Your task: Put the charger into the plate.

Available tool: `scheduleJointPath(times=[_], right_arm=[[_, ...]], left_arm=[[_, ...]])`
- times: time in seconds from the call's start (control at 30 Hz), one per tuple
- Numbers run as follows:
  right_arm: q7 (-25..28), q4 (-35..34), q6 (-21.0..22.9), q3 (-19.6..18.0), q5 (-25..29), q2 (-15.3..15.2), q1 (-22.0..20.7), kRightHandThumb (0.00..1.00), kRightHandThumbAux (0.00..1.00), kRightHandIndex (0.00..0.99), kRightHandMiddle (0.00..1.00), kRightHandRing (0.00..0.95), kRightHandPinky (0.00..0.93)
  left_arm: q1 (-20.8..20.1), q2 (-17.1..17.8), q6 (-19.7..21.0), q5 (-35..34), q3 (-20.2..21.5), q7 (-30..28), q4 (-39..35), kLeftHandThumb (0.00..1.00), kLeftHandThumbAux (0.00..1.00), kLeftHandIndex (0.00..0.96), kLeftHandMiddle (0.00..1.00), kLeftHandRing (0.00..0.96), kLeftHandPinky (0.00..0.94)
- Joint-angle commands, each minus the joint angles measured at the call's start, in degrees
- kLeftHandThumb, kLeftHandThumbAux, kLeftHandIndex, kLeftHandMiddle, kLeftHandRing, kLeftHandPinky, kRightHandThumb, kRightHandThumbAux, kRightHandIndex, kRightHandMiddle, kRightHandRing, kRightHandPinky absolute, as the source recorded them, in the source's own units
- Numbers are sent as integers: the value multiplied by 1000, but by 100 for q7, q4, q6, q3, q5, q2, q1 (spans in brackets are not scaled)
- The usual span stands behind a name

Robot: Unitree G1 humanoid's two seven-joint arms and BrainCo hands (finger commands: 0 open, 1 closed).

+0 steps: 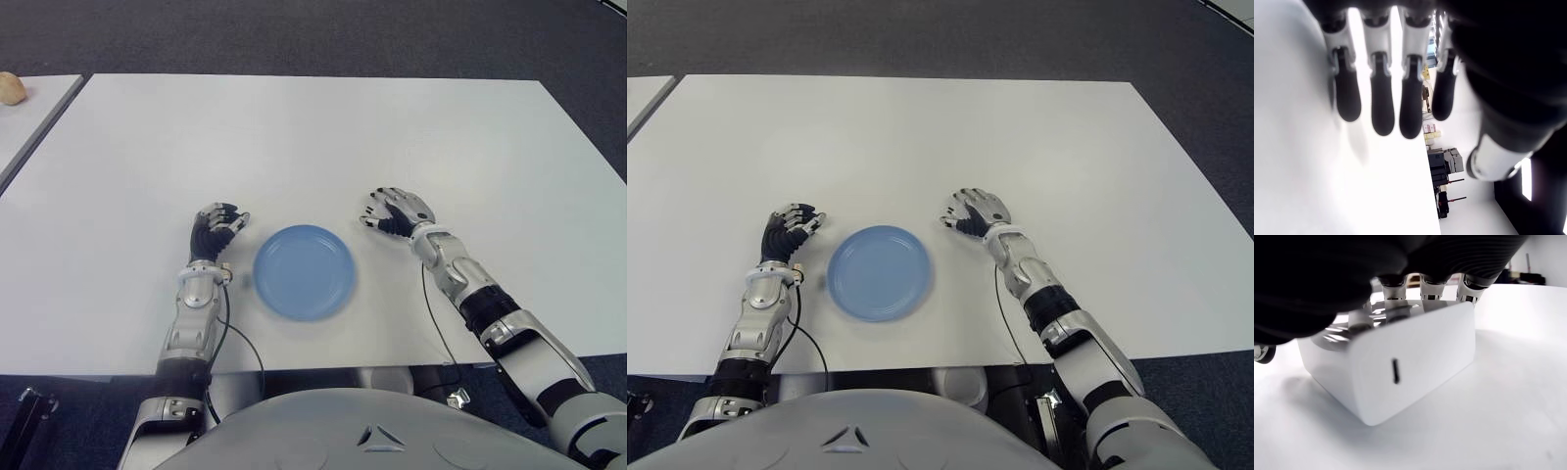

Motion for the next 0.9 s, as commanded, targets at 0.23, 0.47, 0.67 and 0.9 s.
scheduleJointPath(times=[0.23, 0.47, 0.67, 0.9], right_arm=[[-1022, 412, 92, -490, 245, 154, 460, 641, 196, 0, 0, 0, 0], [-1627, 282, -86, -746, 391, 304, 582, 673, 211, 0, 0, 0, 0], [-1973, 172, -269, -862, 431, 362, 631, 642, 170, 0, 0, 0, 0], [-2139, -420, -431, -1007, 461, 331, 800, 620, 133, 0, 0, 0, 0]], left_arm=[[22, 33, 36, -49, 38, -118, 26, 702, 723, 425, 502, 496, 483], [12, 51, 57, -38, 45, -106, 35, 702, 724, 424, 501, 496, 480], [16, 57, 7, -45, 45, -115, 43, 703, 723, 425, 503, 497, 482], [9, 71, -12, -52, 52, -134, 69, 702, 723, 425, 498, 491, 479]])
